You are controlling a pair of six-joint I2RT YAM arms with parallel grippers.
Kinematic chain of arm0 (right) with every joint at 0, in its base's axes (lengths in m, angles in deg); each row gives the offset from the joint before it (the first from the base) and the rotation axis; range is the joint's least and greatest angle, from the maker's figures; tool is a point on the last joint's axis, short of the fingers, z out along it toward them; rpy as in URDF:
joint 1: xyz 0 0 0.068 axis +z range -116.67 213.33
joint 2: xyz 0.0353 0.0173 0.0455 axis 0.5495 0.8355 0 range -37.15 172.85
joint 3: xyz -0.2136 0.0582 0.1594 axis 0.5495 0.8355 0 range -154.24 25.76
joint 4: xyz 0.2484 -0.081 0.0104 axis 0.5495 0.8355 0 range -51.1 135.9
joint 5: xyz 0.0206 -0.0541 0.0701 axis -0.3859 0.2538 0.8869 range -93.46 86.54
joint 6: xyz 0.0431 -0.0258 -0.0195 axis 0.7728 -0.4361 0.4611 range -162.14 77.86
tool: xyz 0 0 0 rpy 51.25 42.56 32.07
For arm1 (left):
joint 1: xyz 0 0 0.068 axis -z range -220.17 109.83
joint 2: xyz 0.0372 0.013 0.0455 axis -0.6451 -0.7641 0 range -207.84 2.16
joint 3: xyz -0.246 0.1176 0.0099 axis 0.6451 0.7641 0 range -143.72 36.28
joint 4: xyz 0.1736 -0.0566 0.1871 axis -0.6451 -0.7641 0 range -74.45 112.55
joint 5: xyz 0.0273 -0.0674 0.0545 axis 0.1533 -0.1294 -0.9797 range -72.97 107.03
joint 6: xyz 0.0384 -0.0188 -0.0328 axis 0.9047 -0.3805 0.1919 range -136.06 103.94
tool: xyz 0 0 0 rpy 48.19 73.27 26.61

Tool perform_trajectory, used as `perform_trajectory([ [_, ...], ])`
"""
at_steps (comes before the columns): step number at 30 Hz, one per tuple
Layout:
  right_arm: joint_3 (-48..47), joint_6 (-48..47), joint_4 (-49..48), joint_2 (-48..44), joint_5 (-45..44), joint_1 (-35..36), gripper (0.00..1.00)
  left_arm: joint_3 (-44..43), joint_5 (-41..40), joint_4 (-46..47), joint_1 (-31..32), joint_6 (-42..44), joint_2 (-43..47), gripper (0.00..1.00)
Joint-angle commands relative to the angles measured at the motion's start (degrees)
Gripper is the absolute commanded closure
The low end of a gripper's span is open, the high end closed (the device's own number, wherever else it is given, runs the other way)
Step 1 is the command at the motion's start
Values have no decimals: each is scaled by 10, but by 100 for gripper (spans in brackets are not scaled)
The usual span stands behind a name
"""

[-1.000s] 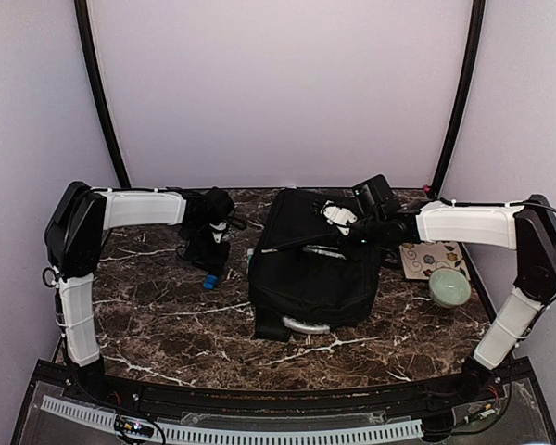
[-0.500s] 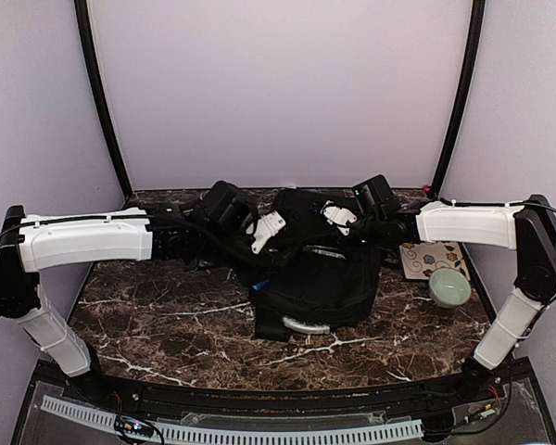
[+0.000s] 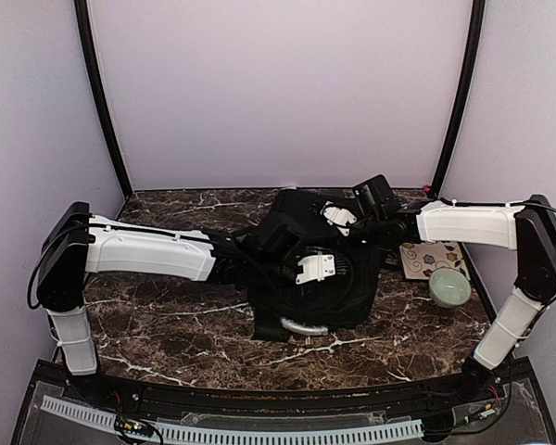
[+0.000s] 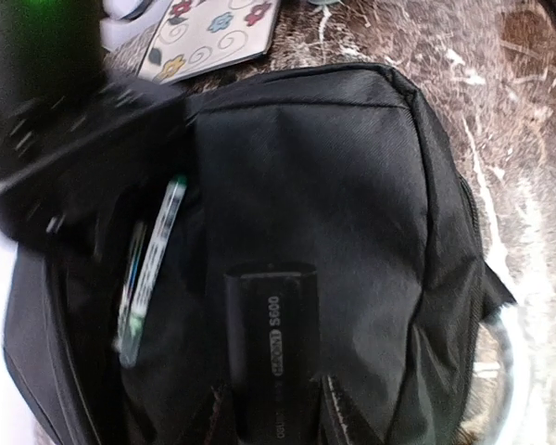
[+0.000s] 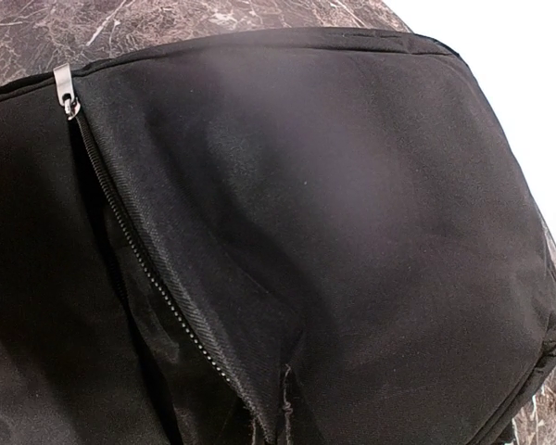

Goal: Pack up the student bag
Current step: Place the pen in the lower front pocket of the bag.

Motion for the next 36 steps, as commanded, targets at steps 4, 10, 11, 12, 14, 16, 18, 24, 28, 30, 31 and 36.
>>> perform_trajectory([
  [4,-9,9,-5,-29,64,8,100,-74,-89,58,15,147,-66,89],
  [10,-7,6,-6,-31,65,8,100,-129,-118,46,15,179,-129,90],
  [11,-7,6,-5,-31,68,7,100,-142,-128,37,15,181,-140,90],
  [12,-7,6,-4,-31,69,7,100,-151,-137,33,15,184,-150,90],
  [14,-7,2,2,-31,85,7,100,-157,-156,36,15,199,-165,90],
  [16,-2,-2,-1,-32,105,7,100,-157,-182,55,14,210,-178,90],
  [18,0,-2,-3,-32,109,7,100,-161,-213,77,9,220,-196,90],
  [24,-5,-3,4,-32,108,7,100,-170,-252,137,-6,243,-234,92],
  [28,-4,-4,6,-32,124,7,100,-188,-264,156,-15,266,-266,94],
  [30,-6,-5,7,-32,124,7,100,-195,-267,170,-18,272,-279,94],
  [31,-6,-5,8,-32,123,7,100,-199,-268,176,-20,274,-285,93],
  [36,-6,-4,9,-32,122,8,100,-231,-301,203,-37,253,-314,83],
])
